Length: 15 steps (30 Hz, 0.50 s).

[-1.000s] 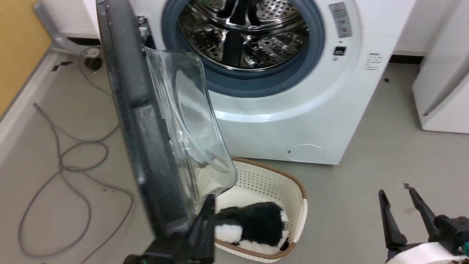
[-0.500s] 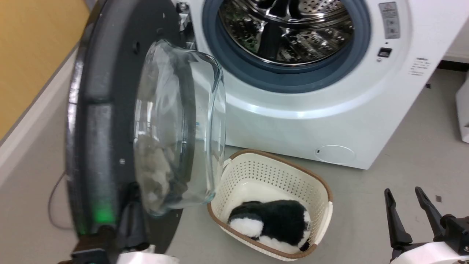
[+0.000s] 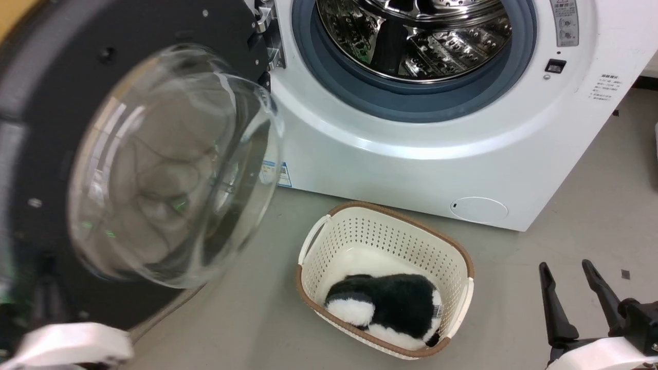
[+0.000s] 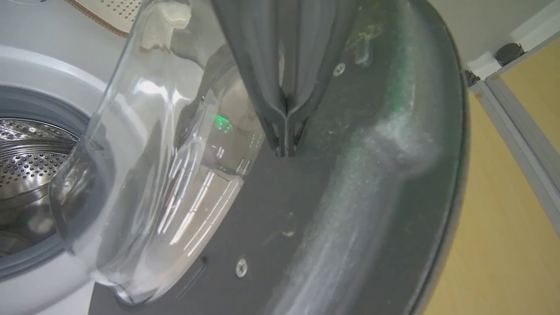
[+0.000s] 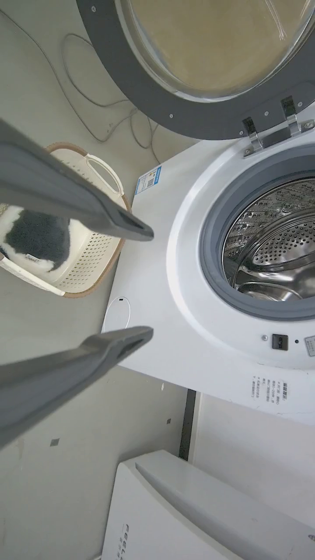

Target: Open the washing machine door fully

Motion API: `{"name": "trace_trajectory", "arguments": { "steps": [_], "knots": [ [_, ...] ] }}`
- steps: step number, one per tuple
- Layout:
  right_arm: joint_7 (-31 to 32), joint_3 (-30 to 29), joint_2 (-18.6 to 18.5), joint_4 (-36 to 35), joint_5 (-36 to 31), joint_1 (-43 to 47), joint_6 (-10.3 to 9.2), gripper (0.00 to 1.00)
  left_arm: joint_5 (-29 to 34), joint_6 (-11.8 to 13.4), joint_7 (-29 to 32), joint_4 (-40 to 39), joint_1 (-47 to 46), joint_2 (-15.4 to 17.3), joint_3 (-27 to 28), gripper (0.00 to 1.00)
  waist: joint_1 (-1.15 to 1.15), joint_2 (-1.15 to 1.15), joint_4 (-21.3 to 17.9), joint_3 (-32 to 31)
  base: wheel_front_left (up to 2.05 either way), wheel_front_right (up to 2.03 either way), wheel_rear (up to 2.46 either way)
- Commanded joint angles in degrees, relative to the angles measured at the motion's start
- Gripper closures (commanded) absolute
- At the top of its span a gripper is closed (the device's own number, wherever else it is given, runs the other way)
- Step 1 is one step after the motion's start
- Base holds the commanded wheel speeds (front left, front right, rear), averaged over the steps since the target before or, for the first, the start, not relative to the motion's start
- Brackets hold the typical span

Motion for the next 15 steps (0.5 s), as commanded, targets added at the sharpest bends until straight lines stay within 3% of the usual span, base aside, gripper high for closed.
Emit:
{"name": "trace_trajectory", "arguments": {
  "steps": [1,5,6,15],
  "knots": [
    [0.04,-0.07,0.23,-0.33,0.44,-0.41,0.30,0.00,-1.12,-1.00,-0.74,1.97,-0.82,0.77,1.91,1.00,-0.01,0.00,-0.03,0.14,0.00,0.00,0.00],
    [0.11,0.00,0.23,-0.45,0.47,-0.62,0.30,0.00,-4.36,-5.99,-1.88,9.55,-3.28,2.65,6.44,1.00,-0.01,0.00,-0.23,0.54,0.00,0.00,0.00],
    [0.11,0.00,0.23,-0.45,0.47,-0.62,0.30,0.00,-4.36,-5.99,-1.88,9.55,-3.28,2.65,6.44,1.00,-0.01,0.00,-0.23,0.54,0.00,0.00,0.00],
    [0.46,0.24,0.23,-0.53,0.32,-1.34,0.30,0.00,-5.58,-14.94,-3.44,27.88,-11.28,4.04,10.01,1.00,-0.01,0.00,-0.59,1.52,0.00,0.00,0.00]
  ]
}}
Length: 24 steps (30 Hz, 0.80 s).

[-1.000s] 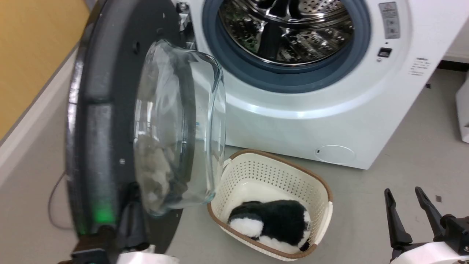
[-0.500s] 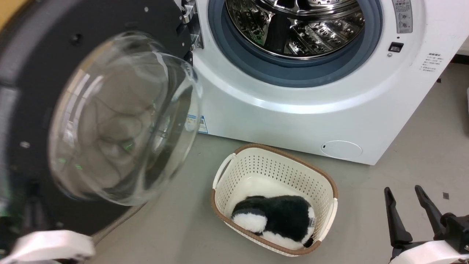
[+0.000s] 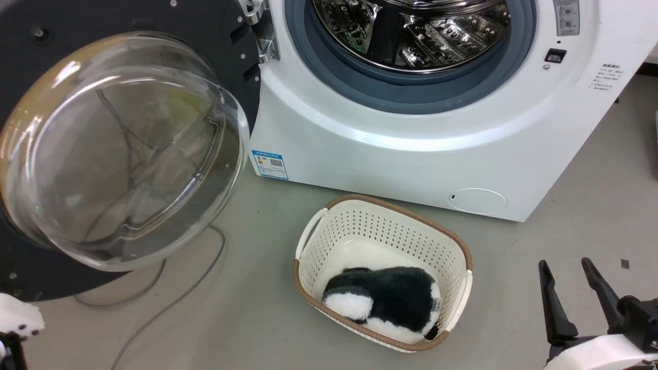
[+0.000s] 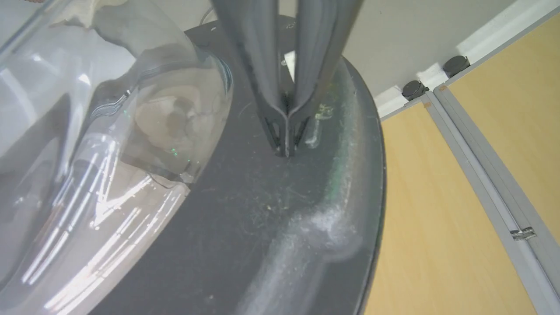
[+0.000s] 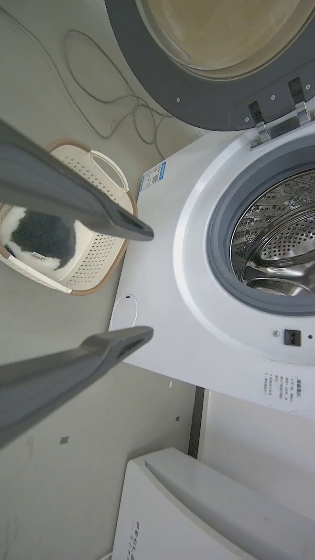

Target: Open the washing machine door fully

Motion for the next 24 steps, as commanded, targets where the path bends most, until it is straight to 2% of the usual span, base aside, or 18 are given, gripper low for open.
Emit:
{"name": "trace_trajectory", "arguments": {
  "steps": [1,7,13,18,19,20,21,24],
  "knots": [
    [-0.02,0.09,0.23,-0.39,0.25,-1.05,0.30,0.00,0.38,-0.28,-0.51,0.62,-0.95,0.38,0.45,1.00,-0.01,0.00,-0.04,0.03,0.00,0.00,0.00],
    [-0.13,0.72,0.23,0.33,0.63,-0.99,0.30,0.00,3.13,-3.00,-0.69,5.30,-2.59,-1.57,3.28,1.00,-0.01,0.00,-0.42,-1.03,0.00,0.00,0.00],
    [-0.53,1.01,0.23,1.11,1.26,-0.22,0.30,0.00,8.61,-4.07,-0.71,0.74,2.44,-8.26,7.00,1.00,-0.01,0.00,0.05,-2.54,0.00,0.00,0.00],
    [-1.02,0.78,0.23,1.44,1.37,0.30,0.30,0.00,14.65,-4.42,-0.71,-7.09,8.95,-14.95,6.98,1.00,-0.01,0.00,0.32,-4.11,0.00,0.00,0.00],
    [-1.08,0.70,0.23,1.47,1.40,0.39,0.30,0.00,15.86,-4.52,-0.71,-8.62,10.12,-16.21,6.41,0.77,-0.01,0.00,0.34,-4.36,0.00,0.00,0.00],
    [-1.15,0.62,0.23,1.53,1.37,0.51,0.30,0.00,16.78,-4.71,-0.71,-9.83,11.17,-17.35,5.79,0.42,-0.01,0.00,0.33,-4.69,0.00,0.00,0.00],
    [-1.22,0.51,0.23,1.54,1.35,0.66,0.30,0.00,17.77,-4.81,-0.71,-11.03,12.04,-18.42,5.12,0.00,-0.01,0.00,0.38,-4.97,0.00,0.00,0.00],
    [-1.39,-0.13,0.23,1.46,1.34,1.25,0.30,0.00,20.84,-4.65,-0.72,-13.61,14.03,-21.24,2.48,0.00,-0.01,0.00,0.61,-5.71,0.00,0.00,0.00]
  ]
}}
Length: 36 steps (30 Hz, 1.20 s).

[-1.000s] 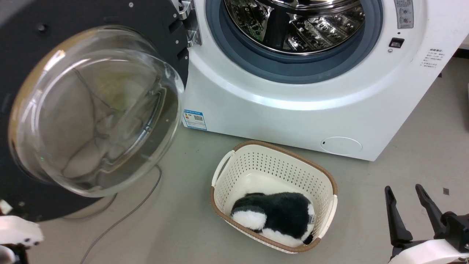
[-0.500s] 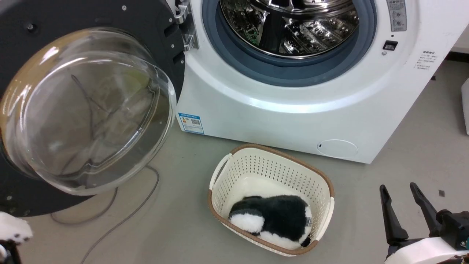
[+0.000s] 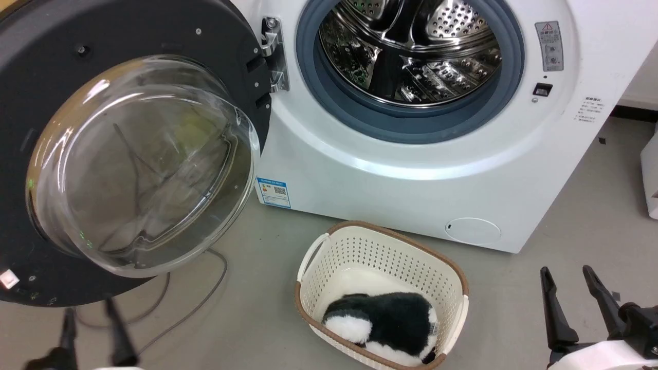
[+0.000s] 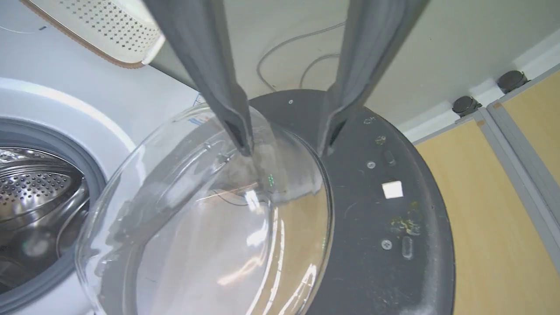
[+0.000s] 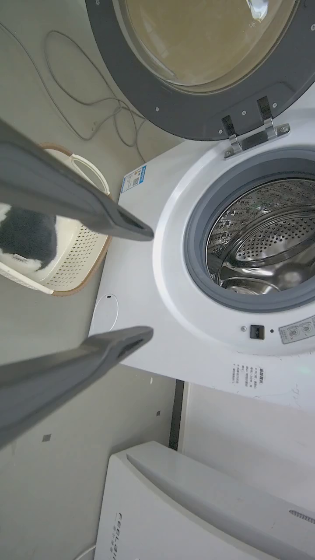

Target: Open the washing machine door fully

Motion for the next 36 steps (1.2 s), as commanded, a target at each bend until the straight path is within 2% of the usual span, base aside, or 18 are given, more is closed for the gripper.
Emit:
{"name": "trace_trajectory", "arguments": {
  "steps": [1,4,8,18,26,36],
  "knots": [
    [-0.30,-0.06,0.23,-0.04,0.08,0.84,0.30,0.00,0.84,0.12,-0.30,-0.62,0.68,-0.47,-0.53,0.00,0.00,0.00,0.00,-0.38,0.00,0.00,0.00],
    [-0.26,0.01,0.23,-0.10,-0.37,1.26,0.30,0.00,3.01,-0.33,-0.30,-1.83,2.07,-2.06,-3.48,0.00,0.00,0.00,-0.34,-1.29,0.00,0.00,0.00],
    [-0.18,0.63,0.23,-0.46,-0.84,1.89,0.30,0.00,6.02,-1.27,0.14,-2.18,2.26,-2.47,-8.29,0.00,0.00,0.00,-1.26,-2.36,0.00,0.00,0.00],
    [-0.37,1.52,0.23,-1.39,-0.39,3.45,0.30,0.00,10.97,-4.74,5.61,-1.79,-2.58,-1.81,-17.49,0.00,0.00,0.00,-6.75,-3.90,0.00,0.00,0.00],
    [0.62,2.62,0.23,-1.76,-0.63,4.81,0.30,0.00,12.29,-7.16,9.12,1.16,-6.94,0.68,-19.39,0.00,0.00,0.00,-10.34,-5.00,0.00,0.00,0.00],
    [1.14,3.20,0.23,-1.89,-0.76,5.74,0.30,0.00,10.93,-6.93,9.85,2.77,-6.84,1.30,-18.64,0.00,0.00,0.00,-12.06,-5.54,0.00,0.00,0.00]
  ]
}}
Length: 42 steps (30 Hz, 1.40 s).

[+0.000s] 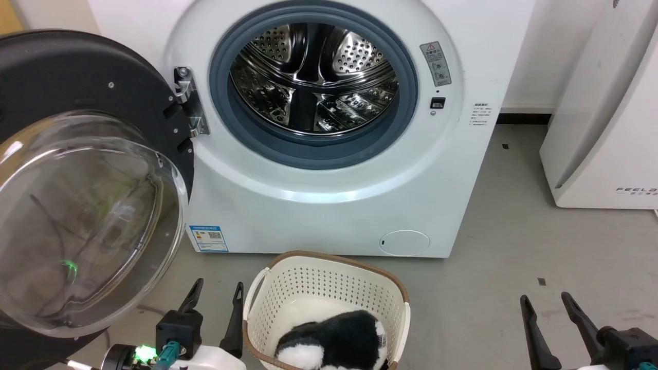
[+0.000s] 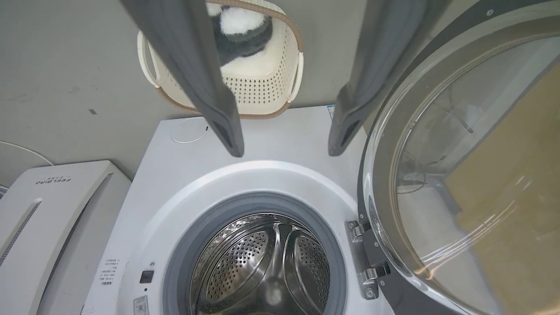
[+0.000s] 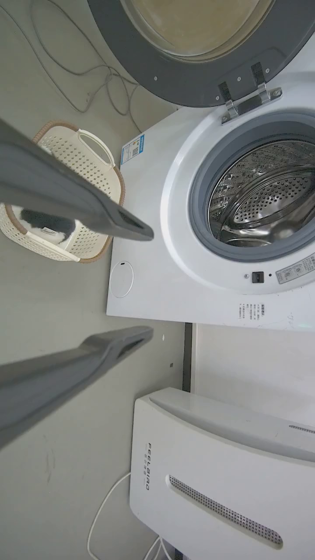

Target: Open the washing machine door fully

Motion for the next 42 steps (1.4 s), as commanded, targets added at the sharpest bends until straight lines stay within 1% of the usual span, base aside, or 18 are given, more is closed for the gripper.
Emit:
{"name": "trace_trajectory", "arguments": {
  "steps": [1,5,6,42],
  "knots": [
    [0.05,0.10,0.22,-0.42,-0.20,0.81,0.30,0.00,-0.35,0.19,-0.33,0.27,0.24,0.13,0.24,0.00,0.00,0.00,-0.17,0.06,0.00,0.00,0.00],
    [-0.01,0.16,0.22,-0.39,-0.10,0.73,0.30,0.00,-0.95,-0.02,-0.34,0.42,0.19,0.10,0.17,0.00,0.00,0.00,-0.44,0.33,0.00,0.00,0.00],
    [-0.01,0.06,-0.01,0.01,0.00,-0.03,-0.03,1.00,-0.82,-0.03,0.02,0.18,0.00,0.00,0.02,1.00,0.00,0.00,-0.45,0.32,0.00,0.00,0.00],
    [-0.38,0.90,0.05,2.23,-1.73,-3.12,0.01,1.00,2.32,-2.49,1.22,-1.00,-0.34,-2.70,3.92,1.00,0.00,0.00,-0.74,0.72,0.00,0.00,0.00]
  ]
}}
